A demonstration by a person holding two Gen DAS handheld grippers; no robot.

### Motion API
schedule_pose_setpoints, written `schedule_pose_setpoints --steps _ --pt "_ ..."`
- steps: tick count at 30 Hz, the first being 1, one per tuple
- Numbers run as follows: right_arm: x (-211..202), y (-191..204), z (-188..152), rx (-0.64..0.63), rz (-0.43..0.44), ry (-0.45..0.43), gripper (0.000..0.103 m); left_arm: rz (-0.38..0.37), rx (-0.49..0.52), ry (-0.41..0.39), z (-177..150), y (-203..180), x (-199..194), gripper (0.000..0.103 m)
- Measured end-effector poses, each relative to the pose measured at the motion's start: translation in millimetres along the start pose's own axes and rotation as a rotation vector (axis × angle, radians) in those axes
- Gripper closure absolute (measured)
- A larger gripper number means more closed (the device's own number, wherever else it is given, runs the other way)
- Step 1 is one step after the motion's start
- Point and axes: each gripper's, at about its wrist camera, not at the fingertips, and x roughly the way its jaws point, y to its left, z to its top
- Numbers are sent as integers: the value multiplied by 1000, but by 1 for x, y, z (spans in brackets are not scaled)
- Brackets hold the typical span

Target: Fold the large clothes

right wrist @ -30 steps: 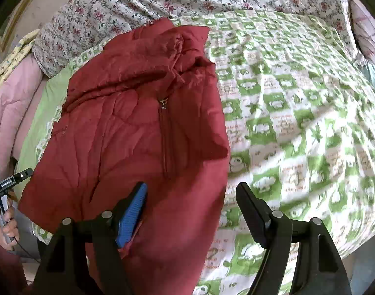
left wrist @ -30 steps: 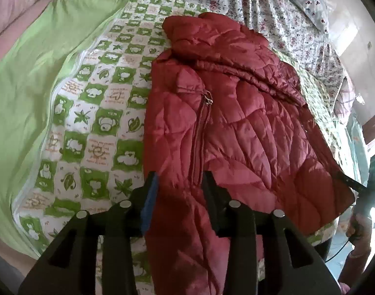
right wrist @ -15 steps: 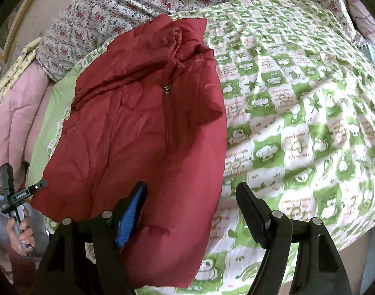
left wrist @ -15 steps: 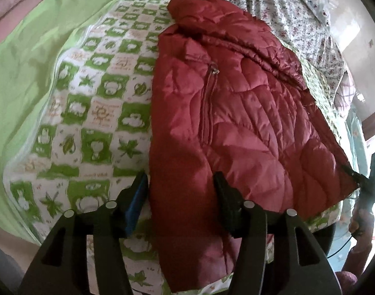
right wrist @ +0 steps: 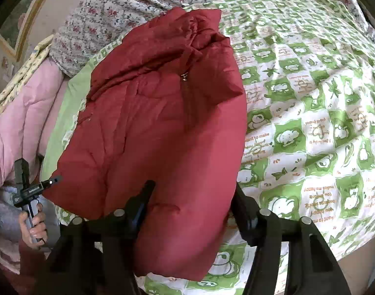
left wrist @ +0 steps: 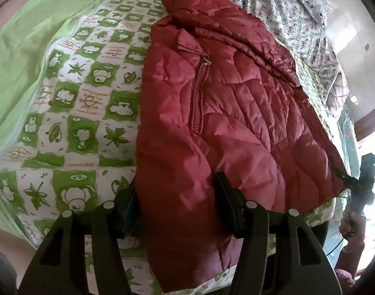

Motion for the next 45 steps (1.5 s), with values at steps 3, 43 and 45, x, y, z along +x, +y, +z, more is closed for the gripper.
schedule_pose_setpoints --steps 3,43,45 --pt "0 -1 -1 13 18 -5 47 -12 -3 3 0 0 2 47" --pt "-60 8 34 59 263 -271 80 -165 86 -312 43 -41 -90 85" --pt "-64 9 45 53 267 -295 80 -168 86 -333 55 -42 -92 85"
